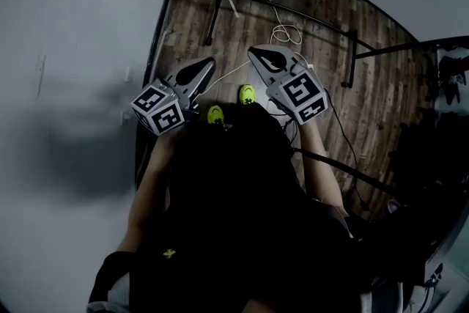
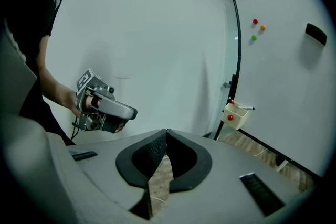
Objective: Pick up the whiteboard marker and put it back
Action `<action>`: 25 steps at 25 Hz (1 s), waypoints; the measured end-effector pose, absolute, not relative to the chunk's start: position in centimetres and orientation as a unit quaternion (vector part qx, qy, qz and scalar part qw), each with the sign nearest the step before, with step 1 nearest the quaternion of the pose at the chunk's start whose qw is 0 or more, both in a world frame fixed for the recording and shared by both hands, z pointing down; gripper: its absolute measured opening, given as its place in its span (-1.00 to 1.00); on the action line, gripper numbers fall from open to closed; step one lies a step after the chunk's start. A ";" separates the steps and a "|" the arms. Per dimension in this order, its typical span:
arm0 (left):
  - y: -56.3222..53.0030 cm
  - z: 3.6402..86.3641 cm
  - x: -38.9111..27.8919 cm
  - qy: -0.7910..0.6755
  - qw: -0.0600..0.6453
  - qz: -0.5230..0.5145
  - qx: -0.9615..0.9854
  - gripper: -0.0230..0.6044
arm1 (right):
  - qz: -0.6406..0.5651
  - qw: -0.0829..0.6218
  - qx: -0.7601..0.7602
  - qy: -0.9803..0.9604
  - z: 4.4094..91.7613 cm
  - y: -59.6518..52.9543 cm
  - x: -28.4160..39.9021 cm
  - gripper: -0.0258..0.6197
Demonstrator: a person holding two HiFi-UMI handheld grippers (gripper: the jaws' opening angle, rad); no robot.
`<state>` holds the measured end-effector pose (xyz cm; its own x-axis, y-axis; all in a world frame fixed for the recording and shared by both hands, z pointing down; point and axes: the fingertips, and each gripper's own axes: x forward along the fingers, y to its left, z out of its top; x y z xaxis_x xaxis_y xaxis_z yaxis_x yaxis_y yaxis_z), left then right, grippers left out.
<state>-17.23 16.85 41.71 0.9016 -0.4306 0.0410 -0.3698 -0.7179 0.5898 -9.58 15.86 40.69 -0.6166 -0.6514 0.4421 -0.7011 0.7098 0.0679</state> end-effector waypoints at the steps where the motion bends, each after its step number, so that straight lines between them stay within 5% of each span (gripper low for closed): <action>1: 17.2 41.7 -17.1 -0.216 0.309 -0.049 0.925 -0.87 | 0.060 0.219 0.376 -0.898 40.7 16.2 -9.6 -0.85; 25: 18.3 40.6 -15.1 -0.208 0.275 -0.027 0.938 -0.87 | 0.065 0.166 0.367 -0.913 39.4 18.7 -10.1 -0.86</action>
<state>-15.14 18.32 40.62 0.9118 -0.4056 0.0636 -0.3756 -0.7617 0.5279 -10.11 18.71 39.36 -0.6749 -0.6490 0.3513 -0.6922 0.7217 0.0036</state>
